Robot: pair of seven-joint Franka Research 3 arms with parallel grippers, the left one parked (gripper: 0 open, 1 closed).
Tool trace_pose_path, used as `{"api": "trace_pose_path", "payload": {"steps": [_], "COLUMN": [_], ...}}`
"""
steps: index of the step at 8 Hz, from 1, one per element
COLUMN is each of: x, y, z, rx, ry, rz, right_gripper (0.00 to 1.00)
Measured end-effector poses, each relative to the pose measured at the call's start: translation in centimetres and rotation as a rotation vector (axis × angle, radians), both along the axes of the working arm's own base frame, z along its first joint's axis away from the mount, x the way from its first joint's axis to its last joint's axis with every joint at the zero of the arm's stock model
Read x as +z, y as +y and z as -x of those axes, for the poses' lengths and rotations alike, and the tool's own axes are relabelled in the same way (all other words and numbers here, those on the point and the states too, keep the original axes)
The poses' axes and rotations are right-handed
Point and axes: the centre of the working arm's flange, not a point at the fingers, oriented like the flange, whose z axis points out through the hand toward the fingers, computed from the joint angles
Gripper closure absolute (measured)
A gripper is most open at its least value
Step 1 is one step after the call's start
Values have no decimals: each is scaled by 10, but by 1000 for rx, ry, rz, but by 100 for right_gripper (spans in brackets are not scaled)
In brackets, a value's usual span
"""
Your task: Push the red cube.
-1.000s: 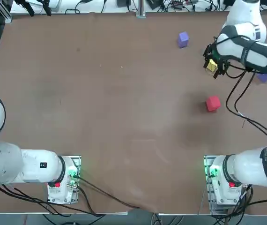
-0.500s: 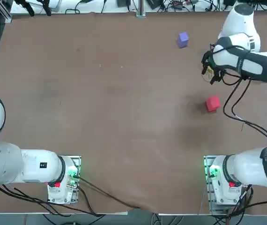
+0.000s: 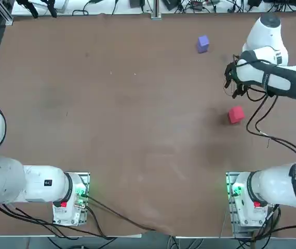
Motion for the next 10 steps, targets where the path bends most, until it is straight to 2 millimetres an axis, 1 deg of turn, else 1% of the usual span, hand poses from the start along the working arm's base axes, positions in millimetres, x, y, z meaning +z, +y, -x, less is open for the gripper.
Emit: {"api": "trace_pose_path", "payload": {"steps": [1,2,4,8,10], "x": [-5,-10,-21,-49,-61], "y": [-1,-2,-4,-8,-9], "z": [1,4,10,24,27], "rx": [-39,-72,-124,-189,-236], "ry": [-19,-32,-44,-57,-44], "rz": [-2,-3,-3,-3,1], "right_gripper": [41,41,53,61,60]}}
